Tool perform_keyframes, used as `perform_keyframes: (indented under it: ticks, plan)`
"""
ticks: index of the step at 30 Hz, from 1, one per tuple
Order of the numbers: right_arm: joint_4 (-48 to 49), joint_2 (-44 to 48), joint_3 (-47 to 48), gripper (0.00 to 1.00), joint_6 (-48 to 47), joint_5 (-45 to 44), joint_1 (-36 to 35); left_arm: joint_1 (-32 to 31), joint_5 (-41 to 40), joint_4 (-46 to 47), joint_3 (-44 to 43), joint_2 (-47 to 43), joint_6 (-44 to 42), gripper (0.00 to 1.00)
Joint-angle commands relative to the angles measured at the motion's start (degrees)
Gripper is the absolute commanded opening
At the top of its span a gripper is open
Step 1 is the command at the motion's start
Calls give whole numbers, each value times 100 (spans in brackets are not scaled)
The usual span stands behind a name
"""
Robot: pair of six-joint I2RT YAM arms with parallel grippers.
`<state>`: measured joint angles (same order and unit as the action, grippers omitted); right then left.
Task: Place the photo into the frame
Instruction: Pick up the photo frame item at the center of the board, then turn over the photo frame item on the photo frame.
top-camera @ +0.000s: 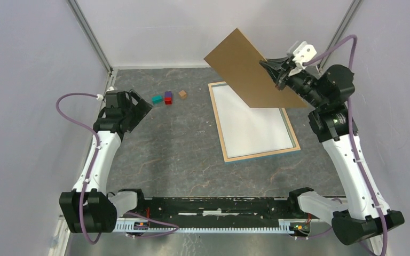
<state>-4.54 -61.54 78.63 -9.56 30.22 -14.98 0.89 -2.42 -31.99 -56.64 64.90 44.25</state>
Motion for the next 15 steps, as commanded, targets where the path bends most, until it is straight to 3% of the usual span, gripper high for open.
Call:
perform_keyframes:
  ticks: [1,10,15]
  plan:
    - [237,-157,88,0,-877,-384,-68,-16,992,488,-137,222,-273,100]
    - [-132,4,-122,0,-2499,-1038,-581,-199,3285,1417,94,928,85,100]
    - [-352,134,-261,0,-3456,-1584,-1158,-361,5059,2625,663,1105,1690,100]
